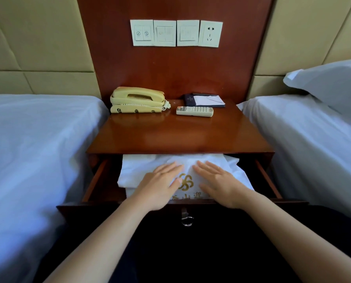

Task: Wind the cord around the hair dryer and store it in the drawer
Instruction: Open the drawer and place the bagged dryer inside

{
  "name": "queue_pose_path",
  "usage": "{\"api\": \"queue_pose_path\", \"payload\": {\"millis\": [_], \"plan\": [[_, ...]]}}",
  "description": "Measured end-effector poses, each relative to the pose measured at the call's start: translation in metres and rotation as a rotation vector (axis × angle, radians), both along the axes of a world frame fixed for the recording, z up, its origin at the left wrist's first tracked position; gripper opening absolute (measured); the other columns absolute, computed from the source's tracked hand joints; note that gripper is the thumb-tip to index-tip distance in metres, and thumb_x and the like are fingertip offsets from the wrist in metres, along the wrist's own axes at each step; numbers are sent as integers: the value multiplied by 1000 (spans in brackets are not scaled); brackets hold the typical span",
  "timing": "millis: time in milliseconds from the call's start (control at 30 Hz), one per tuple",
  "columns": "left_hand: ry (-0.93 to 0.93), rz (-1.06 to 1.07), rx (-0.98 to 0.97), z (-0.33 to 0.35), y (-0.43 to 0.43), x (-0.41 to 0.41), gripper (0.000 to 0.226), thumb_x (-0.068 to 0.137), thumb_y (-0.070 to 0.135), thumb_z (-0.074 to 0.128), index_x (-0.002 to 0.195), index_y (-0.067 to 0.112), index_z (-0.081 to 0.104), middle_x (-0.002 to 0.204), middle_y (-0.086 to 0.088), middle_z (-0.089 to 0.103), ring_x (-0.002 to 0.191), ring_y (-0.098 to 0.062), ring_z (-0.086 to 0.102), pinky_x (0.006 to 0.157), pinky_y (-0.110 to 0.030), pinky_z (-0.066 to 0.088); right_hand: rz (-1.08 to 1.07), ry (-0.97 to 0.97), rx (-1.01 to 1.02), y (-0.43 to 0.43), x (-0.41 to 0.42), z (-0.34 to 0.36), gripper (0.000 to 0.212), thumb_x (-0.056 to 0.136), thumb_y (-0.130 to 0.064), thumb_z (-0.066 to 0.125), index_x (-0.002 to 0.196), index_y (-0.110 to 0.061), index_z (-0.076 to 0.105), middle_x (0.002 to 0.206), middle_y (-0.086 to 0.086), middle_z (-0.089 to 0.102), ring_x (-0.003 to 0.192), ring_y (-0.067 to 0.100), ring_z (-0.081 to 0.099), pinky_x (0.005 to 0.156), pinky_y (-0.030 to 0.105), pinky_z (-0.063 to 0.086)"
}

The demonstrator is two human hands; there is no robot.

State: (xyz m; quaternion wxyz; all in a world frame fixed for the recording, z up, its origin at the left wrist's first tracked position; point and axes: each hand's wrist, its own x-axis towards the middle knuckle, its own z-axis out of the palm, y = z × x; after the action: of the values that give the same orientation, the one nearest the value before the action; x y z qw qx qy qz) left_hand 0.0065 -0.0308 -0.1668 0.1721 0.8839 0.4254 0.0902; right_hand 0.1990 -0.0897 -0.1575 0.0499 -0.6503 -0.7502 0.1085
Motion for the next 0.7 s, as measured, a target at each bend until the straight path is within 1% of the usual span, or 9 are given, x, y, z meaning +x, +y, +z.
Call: {"api": "queue_pose_path", "payload": {"millis": [100,233,333,433,467,500,567,633,700], "plan": [[108,35,-87,-6,4,9,57,98,52,20,151,37,5,160,15,-4,148,-11,-4,119,-43,12,-15,9,-135,6,-2,-1,63,99,-41,34,150,-28,0,159,-8,-9,146,16,-13,119,37,3],[128,99,-197,-3,15,11,56,97,57,21,148,46,1,159,18,-13,148,-15,-8,117,-51,3,-81,-16,-233,15,-3,3,62,97,-49,32,148,-39,-1,156,-16,-19,145,23,-18,118,48,5],[69,121,-198,1,23,12,52,98,55,22,148,46,13,160,15,-1,149,-15,2,118,-49,7,-146,-28,-243,23,-8,3,60,96,-53,30,148,-42,1,156,-18,-18,146,28,-11,116,52,10],[-71,149,84,2,20,13,52,97,51,25,135,27,50,148,5,43,137,-18,37,108,-36,31,-223,-79,-171,27,-14,3,54,95,-55,27,146,-43,13,158,-16,-5,144,31,6,113,51,20],[-87,146,159,4,16,14,54,96,50,26,130,21,55,142,3,50,133,-19,42,105,-34,33,-236,-132,-116,28,-17,3,52,95,-54,26,145,-41,18,158,-11,2,141,31,12,110,48,23],[-63,132,179,4,13,16,54,97,50,27,132,19,54,143,3,49,135,-18,40,106,-33,32,-244,-189,-60,28,-20,2,51,95,-53,25,144,-39,23,156,-6,10,137,30,17,106,45,25],[48,81,137,3,8,19,55,98,50,27,142,21,41,154,5,34,142,-15,26,112,-35,24,-245,-236,2,29,-25,2,51,96,-52,25,144,-33,27,153,0,18,133,29,23,101,41,28],[116,26,125,4,5,22,56,98,50,27,146,21,34,158,5,23,145,-13,17,115,-37,20,-234,-211,-9,30,-23,1,53,96,-49,26,145,-29,25,153,1,18,133,29,23,102,41,28],[112,11,131,6,4,24,57,99,49,28,147,18,32,159,4,21,145,-13,16,115,-35,20,-217,-187,-34,31,-18,2,56,96,-48,28,147,-26,20,155,-1,16,136,29,22,105,41,27]]}}
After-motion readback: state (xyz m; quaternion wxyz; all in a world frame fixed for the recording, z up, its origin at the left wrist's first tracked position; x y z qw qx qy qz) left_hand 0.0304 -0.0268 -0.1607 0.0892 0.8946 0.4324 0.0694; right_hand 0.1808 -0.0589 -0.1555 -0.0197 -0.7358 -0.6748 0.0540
